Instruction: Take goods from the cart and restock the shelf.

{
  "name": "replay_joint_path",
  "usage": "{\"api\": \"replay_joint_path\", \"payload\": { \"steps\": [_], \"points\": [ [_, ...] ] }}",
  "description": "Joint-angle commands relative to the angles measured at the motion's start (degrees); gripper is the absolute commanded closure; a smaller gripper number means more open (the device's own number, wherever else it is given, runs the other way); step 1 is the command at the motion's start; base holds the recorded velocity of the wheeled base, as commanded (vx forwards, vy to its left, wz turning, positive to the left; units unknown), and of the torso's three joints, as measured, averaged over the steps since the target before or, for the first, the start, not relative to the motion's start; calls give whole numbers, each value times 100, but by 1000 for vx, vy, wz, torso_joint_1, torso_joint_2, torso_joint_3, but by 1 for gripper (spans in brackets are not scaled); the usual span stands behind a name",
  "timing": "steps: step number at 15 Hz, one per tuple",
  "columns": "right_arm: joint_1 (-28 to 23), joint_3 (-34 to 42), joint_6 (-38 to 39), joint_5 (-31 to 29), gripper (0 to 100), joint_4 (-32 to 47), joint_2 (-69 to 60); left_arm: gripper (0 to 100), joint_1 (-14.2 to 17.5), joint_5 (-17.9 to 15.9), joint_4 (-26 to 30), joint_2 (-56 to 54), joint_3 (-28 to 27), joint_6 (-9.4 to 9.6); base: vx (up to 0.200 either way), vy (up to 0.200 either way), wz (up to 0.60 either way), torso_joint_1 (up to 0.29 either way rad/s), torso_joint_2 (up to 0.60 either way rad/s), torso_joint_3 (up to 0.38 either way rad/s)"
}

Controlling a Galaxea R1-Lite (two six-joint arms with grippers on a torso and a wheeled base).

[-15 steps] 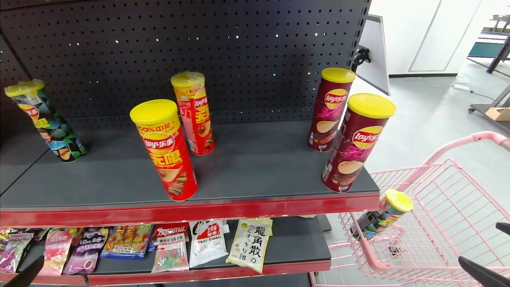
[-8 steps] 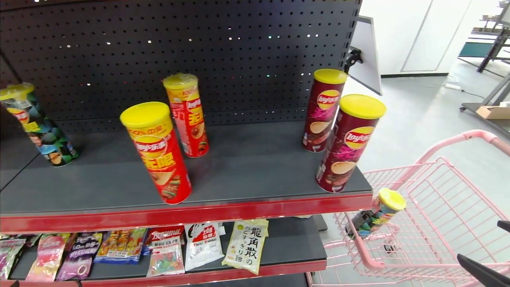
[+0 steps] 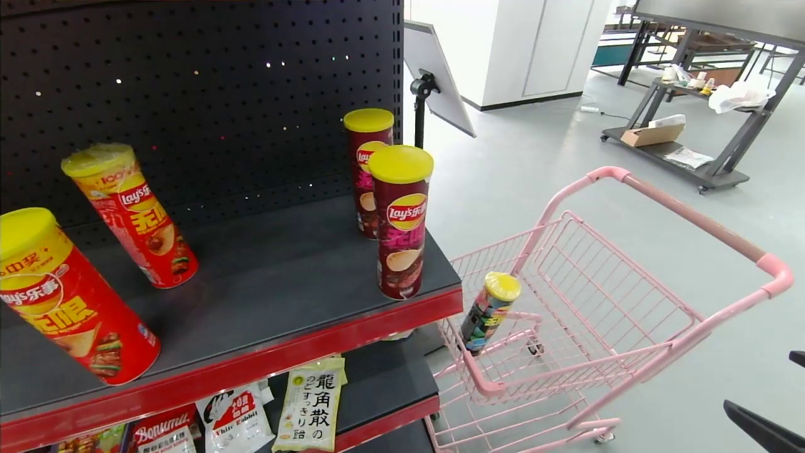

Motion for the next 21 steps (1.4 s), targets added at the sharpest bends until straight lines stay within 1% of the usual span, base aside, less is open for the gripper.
{"api": "replay_joint_path", "payload": {
  "steps": [1, 3, 8, 13, 16, 20, 21],
  "points": [
    [-83, 12, -1, 3, 0, -6, 42, 0, -13, 6, -3, -69, -4, -6, 0, 0, 0, 0, 0, 0],
    [-109, 21, -1, 3, 0, 2, 50, 0, -13, 6, 6, -174, -4, -6, 0, 0, 0, -40, 62, 47],
    [-144, 12, -1, 3, 0, -6, 226, 0, -5, 6, 14, -350, 40, -6, 0, 0, 0, -131, 339, 200],
    [-144, 4, -10, 3, 0, -50, 455, 0, -5, 6, 14, -420, 84, -6, 0, 0, 0, -145, 382, 237],
    [-144, -5, -36, 3, 0, -50, 595, 0, -5, 6, 14, -455, 102, -6, 0, 0, 0, -185, 523, 338],
    [-250, -84, -89, 12, 0, -86, 1035, 0, -5, 6, 14, -464, 111, -6, 0, 0, 600, -178, 541, 362],
    [-250, -128, -98, 21, 0, -77, 1140, 0, -5, 6, 14, -464, 111, -6, 0, 0, 0, -139, 535, 359]
  ]
}}
